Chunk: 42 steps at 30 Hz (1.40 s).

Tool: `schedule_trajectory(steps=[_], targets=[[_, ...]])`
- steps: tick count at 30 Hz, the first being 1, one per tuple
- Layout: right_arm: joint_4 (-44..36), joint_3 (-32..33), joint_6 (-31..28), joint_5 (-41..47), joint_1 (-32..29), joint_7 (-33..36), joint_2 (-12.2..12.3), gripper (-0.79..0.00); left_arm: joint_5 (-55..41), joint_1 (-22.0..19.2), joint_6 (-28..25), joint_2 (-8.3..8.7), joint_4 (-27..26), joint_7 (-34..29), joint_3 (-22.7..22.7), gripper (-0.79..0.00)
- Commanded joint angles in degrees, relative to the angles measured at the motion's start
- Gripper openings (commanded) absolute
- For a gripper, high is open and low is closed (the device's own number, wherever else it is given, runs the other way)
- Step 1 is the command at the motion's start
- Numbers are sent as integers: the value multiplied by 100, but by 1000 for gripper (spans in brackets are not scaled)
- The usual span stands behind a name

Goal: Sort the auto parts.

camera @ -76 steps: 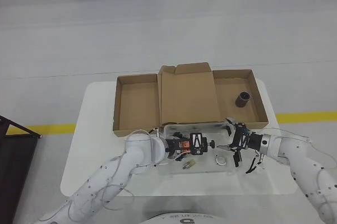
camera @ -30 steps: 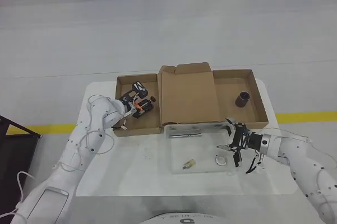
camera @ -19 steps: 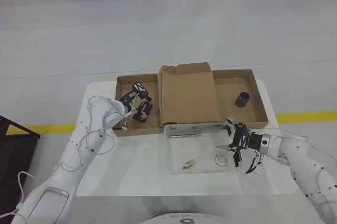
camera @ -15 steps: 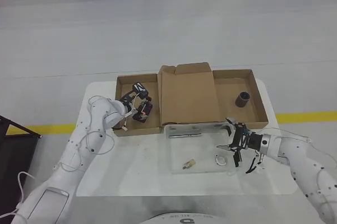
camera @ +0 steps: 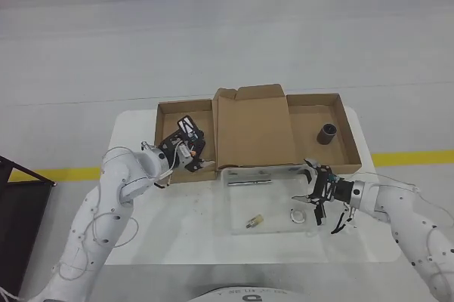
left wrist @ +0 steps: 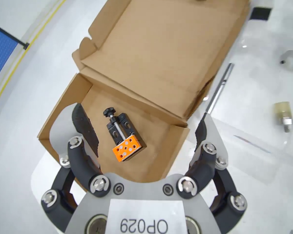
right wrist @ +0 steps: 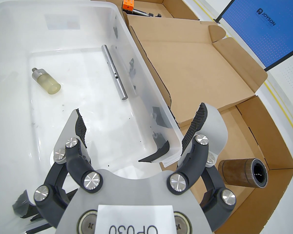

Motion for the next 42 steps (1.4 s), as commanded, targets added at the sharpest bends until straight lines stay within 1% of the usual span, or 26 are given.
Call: schedule_trajectory(steps=[1, 7, 9, 12, 13, 17, 20, 23, 24, 25, 26, 29, 31, 33, 34, 35, 38, 42], targets=[[0, 0, 0, 0, 0, 0, 0, 0, -30, 143, -98, 20, -68, 64, -62, 0], [-24, -22, -47, -2, 4, 1, 0, 0, -30, 143, -98, 20, -68, 64, -62, 0], [-113, -95, -561, 46, 163, -104, 11, 0, -30, 143, -98, 20, -68, 64, -62, 0], [-144, -41, -1032, 2, 345, -429, 46, 0, -30, 143, -98, 20, -68, 64, -62, 0], [-190, -48, -1094, -75, 355, -547, 64, 0, -30, 143, -98, 20, -68, 64, -62, 0], [-536, -392, -1094, -618, 394, -621, 185, 0, -30, 143, -98, 20, -68, 64, -62, 0], [-716, -788, -1094, -897, 548, -358, 257, 0, -30, 143, -98, 20, -68, 64, -62, 0], [-786, -1214, -1094, -990, 771, -62, 296, 0, -30, 143, -98, 20, -68, 64, -62, 0], [-784, -1387, -1094, -1015, 850, 11, 316, -108, -30, 143, -98, 20, -68, 64, -62, 0], [-745, -1523, -1094, -985, 952, 50, 337, -139, -30, 143, -98, 20, -68, 64, -62, 0], [-692, -1638, -1094, -928, 1057, 95, 357, -142, -30, 143, -98, 20, -68, 64, -62, 0], [-611, -1989, -1094, -767, 1351, 225, 420, -268, -30, 143, -98, 20, -68, 64, -62, 0], [-591, -2202, -1094, -657, 1525, 322, 460, -299, -30, 143, -98, 20, -68, 64, -62, 0], [-592, -2425, -1094, -552, 1688, 454, 489, -240, -30, 143, -98, 20, -68, 64, -62, 0], [-579, -2539, -1094, -502, 1775, 545, 499, -163, -30, 143, -98, 20, -68, 64, -62, 0], [-563, -2651, -1094, -437, 1863, 641, 505, -157, -30, 143, -98, 20, -68, 64, -62, 0], [-528, -2997, -1094, -227, 2124, 904, 516, -188, -30, 143, -98, 20, -68, 64, -62, 0], [-487, -3485, -1094, 50, 2470, 1176, 516, -172, -30, 143, -98, 20, -68, 64, -62, 0]])
